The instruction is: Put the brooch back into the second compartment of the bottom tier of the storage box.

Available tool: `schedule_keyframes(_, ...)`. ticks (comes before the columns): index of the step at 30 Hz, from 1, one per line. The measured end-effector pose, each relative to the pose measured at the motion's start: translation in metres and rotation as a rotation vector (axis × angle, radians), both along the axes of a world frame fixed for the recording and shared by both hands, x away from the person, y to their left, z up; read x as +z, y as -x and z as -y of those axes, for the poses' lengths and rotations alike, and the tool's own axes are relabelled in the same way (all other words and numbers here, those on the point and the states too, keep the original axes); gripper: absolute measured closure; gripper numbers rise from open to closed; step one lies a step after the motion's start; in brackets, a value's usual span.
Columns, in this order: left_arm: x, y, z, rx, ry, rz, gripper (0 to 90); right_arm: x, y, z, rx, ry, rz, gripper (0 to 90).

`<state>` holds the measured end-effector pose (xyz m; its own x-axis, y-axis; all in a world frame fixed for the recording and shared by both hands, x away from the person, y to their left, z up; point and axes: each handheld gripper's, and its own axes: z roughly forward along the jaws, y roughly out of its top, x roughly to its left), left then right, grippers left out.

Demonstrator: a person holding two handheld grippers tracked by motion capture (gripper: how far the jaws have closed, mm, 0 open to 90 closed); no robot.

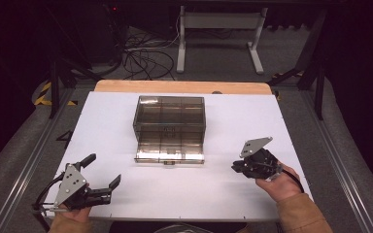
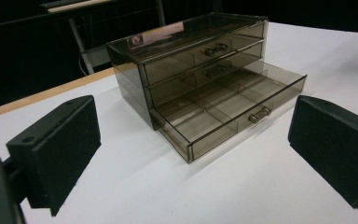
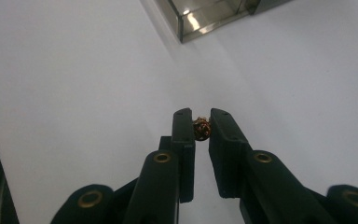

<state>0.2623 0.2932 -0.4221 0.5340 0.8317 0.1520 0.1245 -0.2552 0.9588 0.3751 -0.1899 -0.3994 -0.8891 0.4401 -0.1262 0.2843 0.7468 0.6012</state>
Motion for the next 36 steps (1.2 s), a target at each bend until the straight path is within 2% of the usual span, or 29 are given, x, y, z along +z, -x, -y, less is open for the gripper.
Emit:
schedule_keyframes(5,0.000,0.000,0.000,0.000,0.000,0.000,3.2,0.003,0.001,0.002,-0.025,-0.063,0.014,81.0)
schedule_keyframes(23,0.000,0.000,0.000,0.001,0.000,0.000,3.2,0.013,0.000,0.009,-0.037,-0.267,0.054,80.9)
schedule_keyframes(36,0.000,0.000,0.000,0.001,0.000,0.000,3.2,0.019,0.002,0.010,-0.032,-0.371,0.109,80.8)
